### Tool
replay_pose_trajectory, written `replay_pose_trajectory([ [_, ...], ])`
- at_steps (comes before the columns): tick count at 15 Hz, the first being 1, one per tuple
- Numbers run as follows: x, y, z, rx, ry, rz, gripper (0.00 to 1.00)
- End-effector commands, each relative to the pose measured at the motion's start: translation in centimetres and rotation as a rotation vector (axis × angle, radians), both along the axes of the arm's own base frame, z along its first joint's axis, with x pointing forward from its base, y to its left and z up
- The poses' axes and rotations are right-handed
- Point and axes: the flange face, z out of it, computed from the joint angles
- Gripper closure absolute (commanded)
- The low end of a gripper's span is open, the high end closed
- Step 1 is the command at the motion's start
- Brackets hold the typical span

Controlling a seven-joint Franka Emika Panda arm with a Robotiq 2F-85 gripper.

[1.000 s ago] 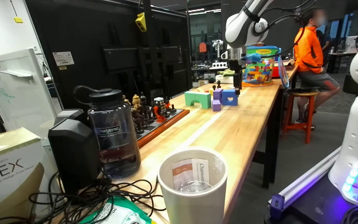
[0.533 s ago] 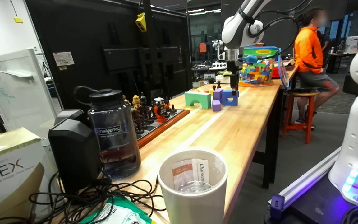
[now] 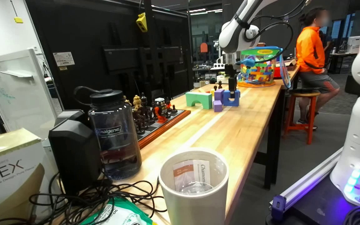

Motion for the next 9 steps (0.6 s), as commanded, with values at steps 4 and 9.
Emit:
replay_pose_trajectory([
  [4,0.0,-0.5,-0.2,0.0,0.009,0.012,0.55],
  [9,-0.8,-1.0,-0.6,-0.007,0.015,-0.005,0.84],
])
